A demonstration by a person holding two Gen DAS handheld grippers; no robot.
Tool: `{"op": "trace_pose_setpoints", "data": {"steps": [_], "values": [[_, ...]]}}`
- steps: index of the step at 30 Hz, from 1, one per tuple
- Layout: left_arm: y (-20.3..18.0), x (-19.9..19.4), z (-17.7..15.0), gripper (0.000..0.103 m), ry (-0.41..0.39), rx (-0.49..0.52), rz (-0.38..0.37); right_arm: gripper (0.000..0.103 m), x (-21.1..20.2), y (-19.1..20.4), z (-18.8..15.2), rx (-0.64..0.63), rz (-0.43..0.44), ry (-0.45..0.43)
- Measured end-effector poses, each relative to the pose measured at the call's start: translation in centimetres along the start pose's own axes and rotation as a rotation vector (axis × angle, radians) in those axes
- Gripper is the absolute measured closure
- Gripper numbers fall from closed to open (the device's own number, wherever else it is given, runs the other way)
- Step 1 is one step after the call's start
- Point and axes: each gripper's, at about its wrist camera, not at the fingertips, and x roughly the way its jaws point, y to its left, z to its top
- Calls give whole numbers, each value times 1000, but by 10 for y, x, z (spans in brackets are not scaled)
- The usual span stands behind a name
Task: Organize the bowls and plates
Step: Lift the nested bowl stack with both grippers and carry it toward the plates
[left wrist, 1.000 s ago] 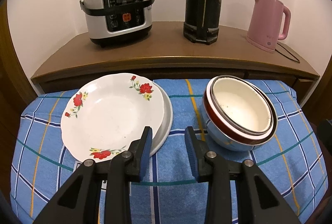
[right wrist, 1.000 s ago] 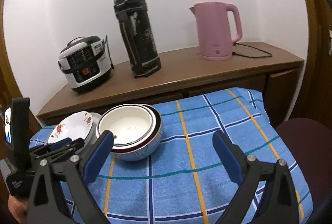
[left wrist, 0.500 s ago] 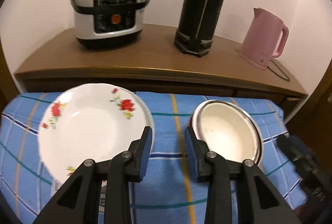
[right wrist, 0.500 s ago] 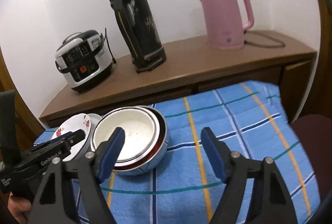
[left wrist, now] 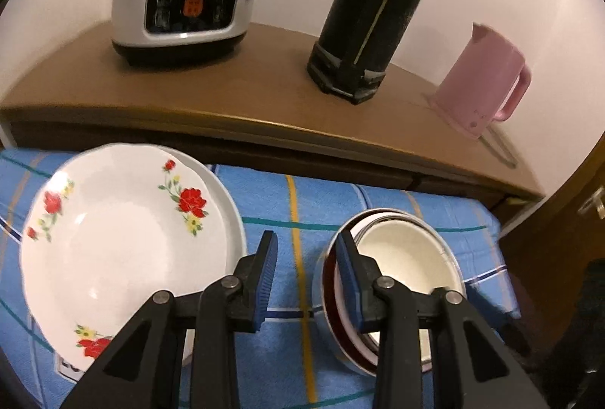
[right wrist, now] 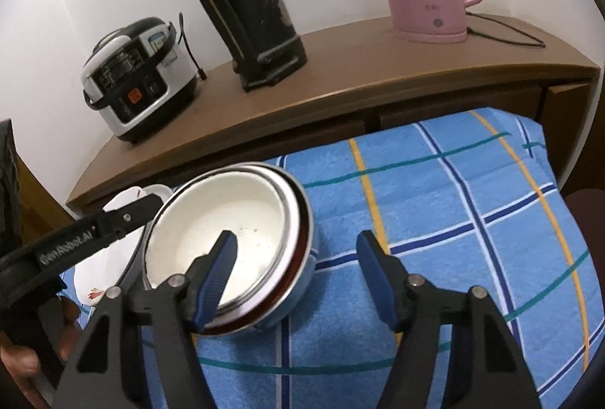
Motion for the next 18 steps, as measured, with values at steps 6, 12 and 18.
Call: {"op": "trace_pose_setpoints", "data": {"steps": [6, 12, 18], "values": [[-2, -4, 3, 68, 30, 3, -116, 37, 4, 0, 0, 16, 24, 6], [-21, 10, -7, 68, 73, 76, -49, 51, 8, 1, 1, 19, 42, 33], [-18, 34, -15, 68, 144, 56, -45, 55, 12, 0, -1, 44, 64, 40]]}}
